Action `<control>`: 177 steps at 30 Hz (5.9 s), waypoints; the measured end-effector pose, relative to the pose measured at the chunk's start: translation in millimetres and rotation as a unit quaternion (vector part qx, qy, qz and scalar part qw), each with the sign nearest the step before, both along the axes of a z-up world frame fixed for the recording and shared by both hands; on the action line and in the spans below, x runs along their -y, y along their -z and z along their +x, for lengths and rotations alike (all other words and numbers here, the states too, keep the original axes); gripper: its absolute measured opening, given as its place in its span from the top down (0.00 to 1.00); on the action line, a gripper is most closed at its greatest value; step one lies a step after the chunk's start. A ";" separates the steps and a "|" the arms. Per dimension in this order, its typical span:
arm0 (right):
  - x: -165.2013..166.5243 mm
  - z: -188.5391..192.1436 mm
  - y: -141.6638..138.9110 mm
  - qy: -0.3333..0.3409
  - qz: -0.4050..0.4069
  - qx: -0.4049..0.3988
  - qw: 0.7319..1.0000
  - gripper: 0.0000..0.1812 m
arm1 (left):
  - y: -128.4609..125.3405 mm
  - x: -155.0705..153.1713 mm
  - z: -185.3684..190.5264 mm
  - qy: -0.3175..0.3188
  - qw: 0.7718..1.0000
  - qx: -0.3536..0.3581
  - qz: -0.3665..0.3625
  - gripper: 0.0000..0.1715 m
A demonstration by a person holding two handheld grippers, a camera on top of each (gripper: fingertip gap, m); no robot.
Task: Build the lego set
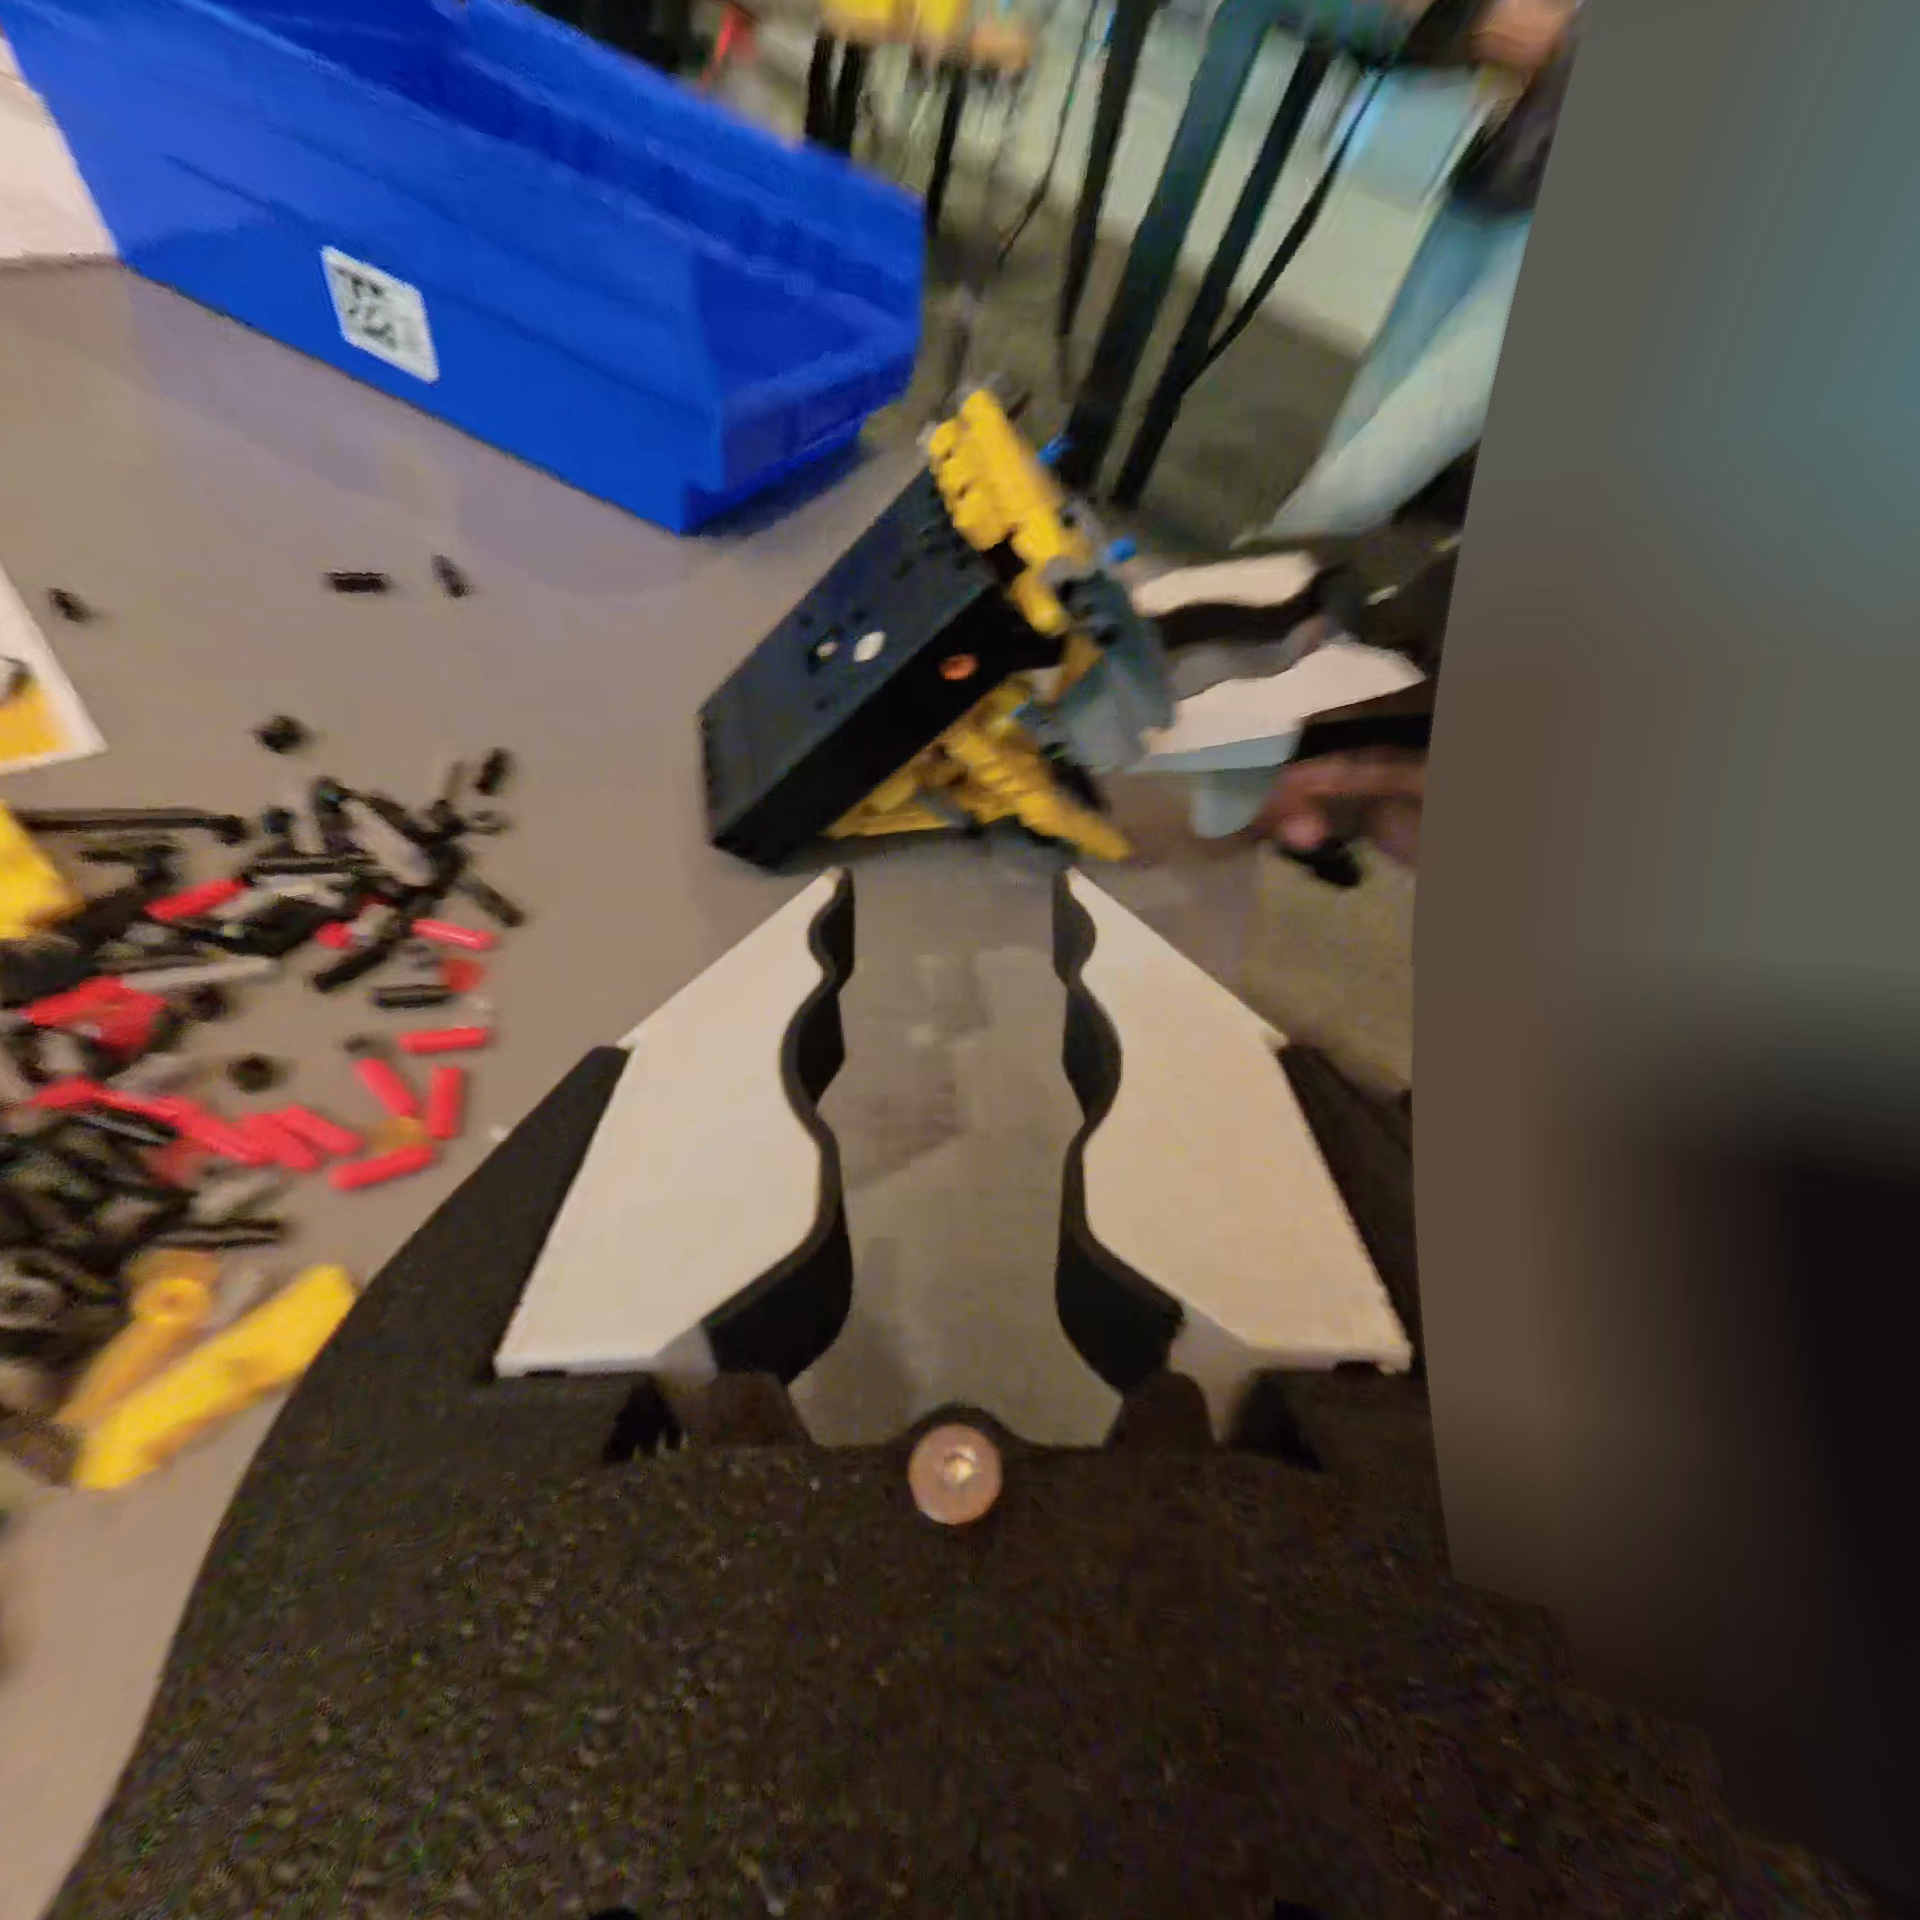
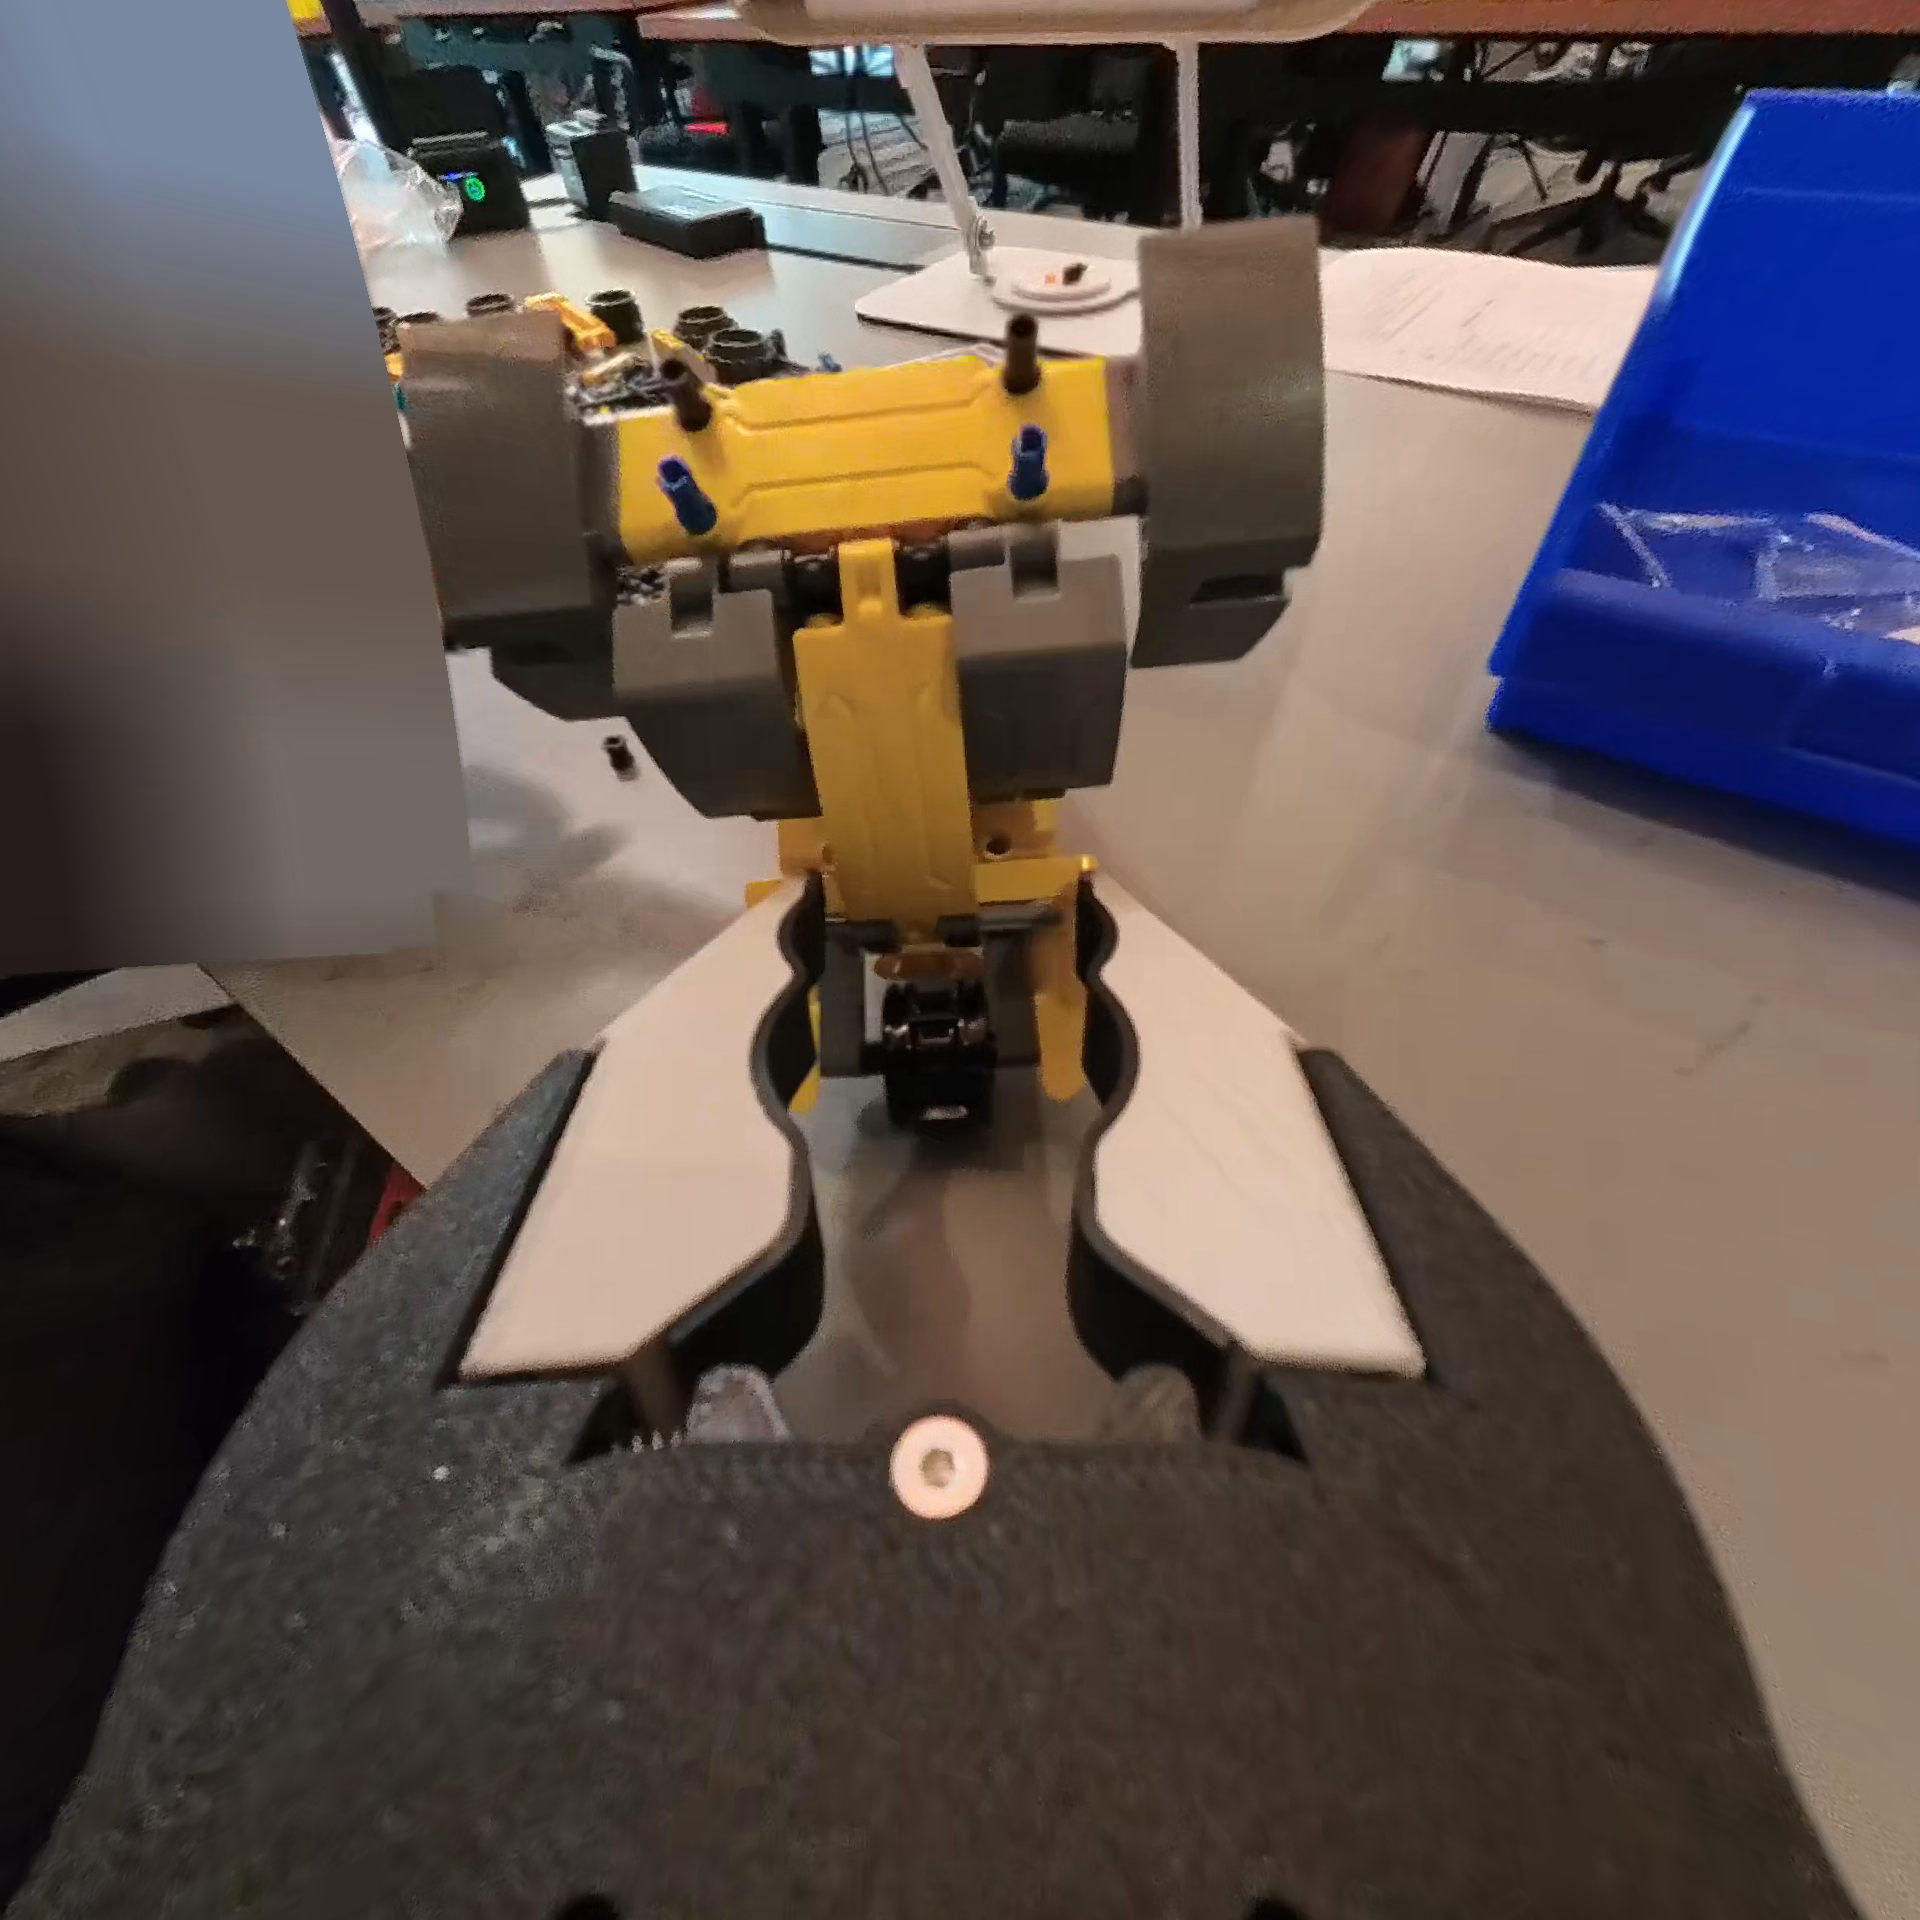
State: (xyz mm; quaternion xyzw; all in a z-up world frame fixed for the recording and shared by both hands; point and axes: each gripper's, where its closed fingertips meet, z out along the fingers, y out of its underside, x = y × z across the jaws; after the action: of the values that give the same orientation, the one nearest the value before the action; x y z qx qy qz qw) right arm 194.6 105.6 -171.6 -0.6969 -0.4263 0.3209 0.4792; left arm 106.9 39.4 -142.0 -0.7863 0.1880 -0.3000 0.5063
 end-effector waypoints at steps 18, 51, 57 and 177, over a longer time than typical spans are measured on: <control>-5.5 6.0 3.0 0.031 0.014 0.006 0.999 0.76 | 25.6 -79.5 41.5 0.065 0.946 -0.273 0.164 0.66; -2.2 13.9 6.6 -0.018 -0.006 0.010 1.000 0.79 | 31.7 -79.5 53.0 0.090 0.944 -0.273 0.163 0.76; -1.2 13.7 7.1 -0.027 -0.012 0.024 0.999 0.79 | 31.8 -80.3 53.1 0.086 0.944 -0.273 0.162 0.76; 10.3 13.1 7.5 0.008 0.000 0.050 0.999 0.79 | 32.6 -74.0 51.4 0.093 0.945 -0.270 0.160 0.77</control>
State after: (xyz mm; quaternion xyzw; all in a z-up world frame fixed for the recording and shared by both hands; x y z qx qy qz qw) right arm 207.8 95.3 -179.1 -0.7155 -0.4445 0.2818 0.4595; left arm 158.3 113.4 -174.6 -0.7254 0.4353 -0.0885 0.5258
